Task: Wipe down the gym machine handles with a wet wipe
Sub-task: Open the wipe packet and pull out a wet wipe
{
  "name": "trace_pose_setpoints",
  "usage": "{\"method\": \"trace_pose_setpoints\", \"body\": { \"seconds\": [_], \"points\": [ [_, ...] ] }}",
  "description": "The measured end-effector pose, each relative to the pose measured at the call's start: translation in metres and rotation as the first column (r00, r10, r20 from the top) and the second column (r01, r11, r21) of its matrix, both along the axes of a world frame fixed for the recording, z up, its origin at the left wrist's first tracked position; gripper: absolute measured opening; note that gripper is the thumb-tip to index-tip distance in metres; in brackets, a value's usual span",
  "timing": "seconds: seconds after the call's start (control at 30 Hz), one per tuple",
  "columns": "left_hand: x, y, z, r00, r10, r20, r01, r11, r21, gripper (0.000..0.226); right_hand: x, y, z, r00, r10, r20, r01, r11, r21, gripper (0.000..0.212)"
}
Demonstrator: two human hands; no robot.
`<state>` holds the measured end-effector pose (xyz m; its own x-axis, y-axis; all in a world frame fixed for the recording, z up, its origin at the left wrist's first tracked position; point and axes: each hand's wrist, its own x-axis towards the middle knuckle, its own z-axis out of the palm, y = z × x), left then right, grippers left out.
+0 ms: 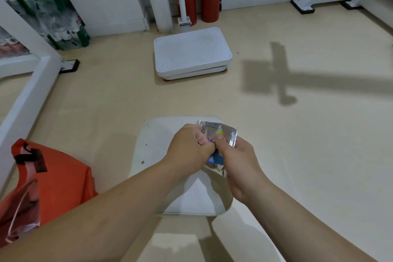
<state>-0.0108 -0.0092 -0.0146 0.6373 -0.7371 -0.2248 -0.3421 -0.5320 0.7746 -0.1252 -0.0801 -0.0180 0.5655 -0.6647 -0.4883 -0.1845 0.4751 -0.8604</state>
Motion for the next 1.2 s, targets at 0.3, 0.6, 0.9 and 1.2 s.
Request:
{"method": "trace_pose_setpoints", "body": {
  "seconds": [0.3, 0.6, 0.9, 1.2],
  "points": [
    [0.003, 0.002, 0.012, 0.992, 0.013, -0.126, -0.010, 1.000, 0.022, 0.041, -0.004, -0.017, -0.001, 0.998, -0.043, -0.051, 0.043, 0.999, 0.011, 0.023],
    [0.020, 0.008, 0.014, 0.932, 0.016, -0.361, -0.013, 1.000, 0.011, 0.039, -0.006, -0.023, 0.004, 0.990, 0.136, -0.025, -0.137, 0.990, -0.031, 0.029],
    [0.019, 0.011, 0.020, 0.994, -0.065, -0.086, 0.069, 0.997, 0.039, 0.009, -0.006, -0.023, 0.005, 0.997, 0.074, -0.023, -0.073, 0.997, 0.030, 0.026],
    [0.012, 0.009, 0.014, 0.966, -0.137, 0.220, 0.121, 0.989, 0.084, 0.006, -0.002, -0.019, 0.002, 0.994, 0.112, 0.005, -0.112, 0.994, -0.011, 0.027]
  ]
}}
